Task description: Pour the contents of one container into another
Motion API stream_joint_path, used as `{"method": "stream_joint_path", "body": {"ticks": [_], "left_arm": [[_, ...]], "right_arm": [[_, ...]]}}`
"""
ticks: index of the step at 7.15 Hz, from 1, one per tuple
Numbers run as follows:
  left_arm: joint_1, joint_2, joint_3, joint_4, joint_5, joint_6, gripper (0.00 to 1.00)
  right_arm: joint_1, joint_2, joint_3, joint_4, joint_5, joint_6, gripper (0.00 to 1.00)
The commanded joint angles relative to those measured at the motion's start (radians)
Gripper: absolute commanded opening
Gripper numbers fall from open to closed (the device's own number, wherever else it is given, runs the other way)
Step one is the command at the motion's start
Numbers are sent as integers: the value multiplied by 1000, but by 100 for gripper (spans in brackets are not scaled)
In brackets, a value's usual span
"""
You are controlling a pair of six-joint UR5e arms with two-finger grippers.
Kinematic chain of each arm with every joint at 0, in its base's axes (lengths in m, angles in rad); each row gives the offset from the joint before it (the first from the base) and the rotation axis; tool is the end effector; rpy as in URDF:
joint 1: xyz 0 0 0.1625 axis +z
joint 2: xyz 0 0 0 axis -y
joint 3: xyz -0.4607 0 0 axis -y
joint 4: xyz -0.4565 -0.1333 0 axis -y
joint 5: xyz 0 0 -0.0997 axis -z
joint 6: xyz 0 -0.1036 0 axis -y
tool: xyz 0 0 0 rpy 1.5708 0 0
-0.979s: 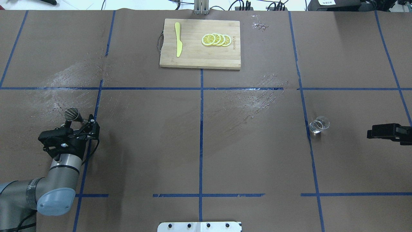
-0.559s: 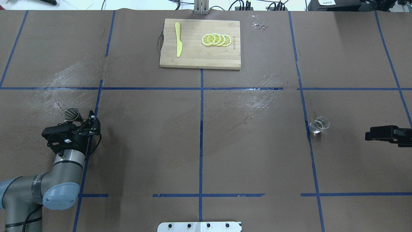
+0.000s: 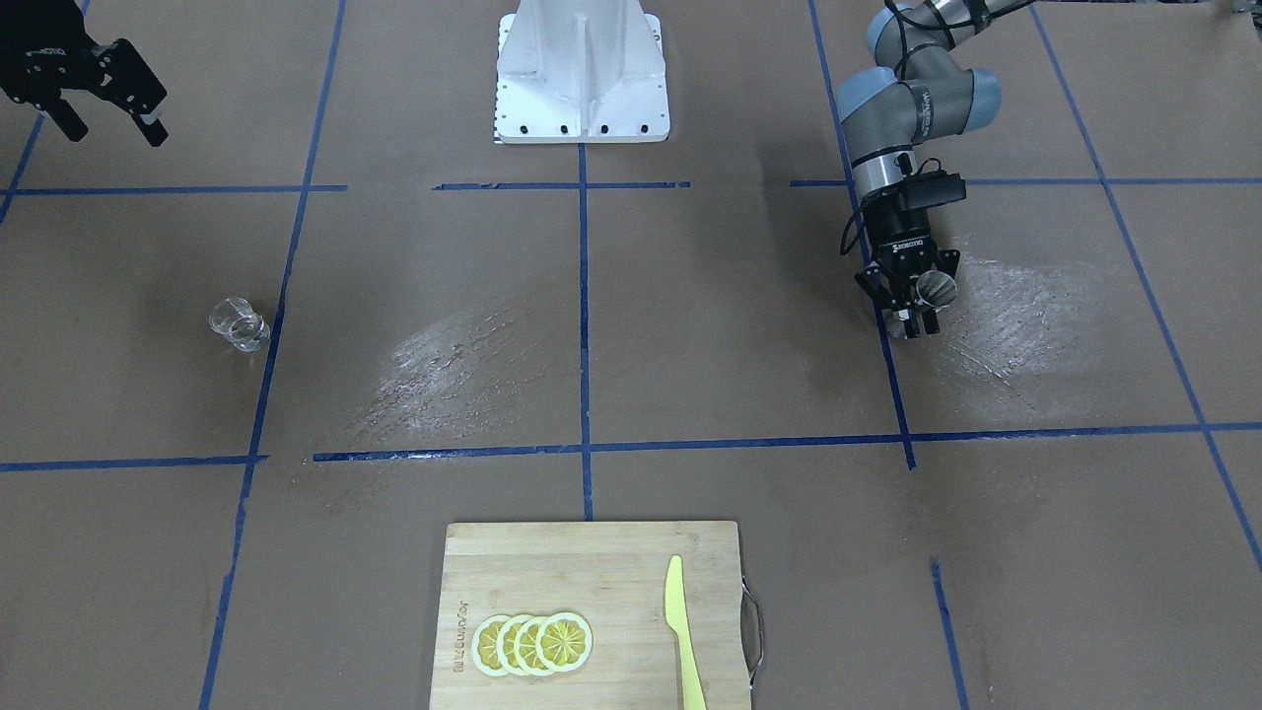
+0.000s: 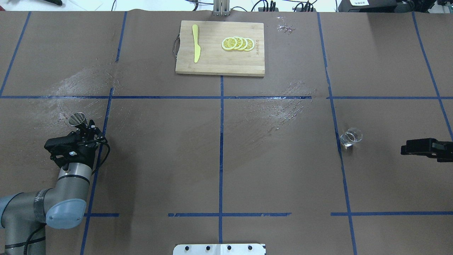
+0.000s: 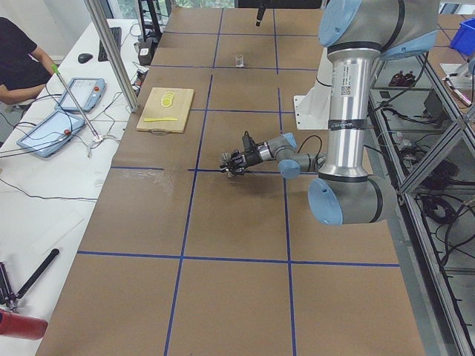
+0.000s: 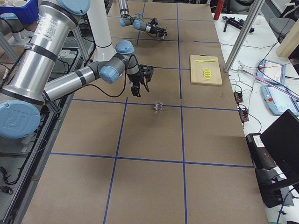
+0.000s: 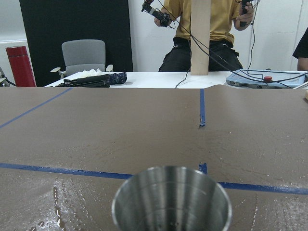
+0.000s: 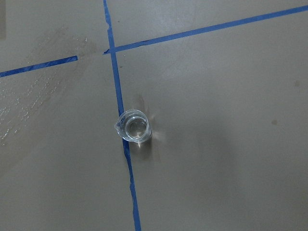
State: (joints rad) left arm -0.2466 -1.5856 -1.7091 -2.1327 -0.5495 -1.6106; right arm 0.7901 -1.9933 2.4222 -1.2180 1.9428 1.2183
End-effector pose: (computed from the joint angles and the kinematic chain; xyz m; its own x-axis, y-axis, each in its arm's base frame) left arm 0.4974 -0.3538 0.5290 0.7050 -0.1989 -0.6807 0.6983 0.3623 0.6173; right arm -0.1889 -0.3266 0.3911 0.6350 0.1840 0.7502 -0.2796 0.9601 0.0011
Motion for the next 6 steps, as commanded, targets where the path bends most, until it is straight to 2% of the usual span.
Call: {"method": "stream_joint_path", "body": {"ticks": [1,2,3,5,6], "left_arm": [[-13,7,-103,-1,-6,39,0],[-46,1,-137,-1,-6,113,0],[-75,-26,-150,-3,-9,154,0],[-86,-82,-165,-21,-10,248,0],[-88,-85,-167,-129,-71,326,0]], "right_arm": [[0,2,0,0,-5,0,100],[-6,4,0,2,-19,0,100],[-68,4,0,3,-98,22,100],[-286,1,0,24,-372,142,100],[-333,1,0,25,-455,156,100]]}}
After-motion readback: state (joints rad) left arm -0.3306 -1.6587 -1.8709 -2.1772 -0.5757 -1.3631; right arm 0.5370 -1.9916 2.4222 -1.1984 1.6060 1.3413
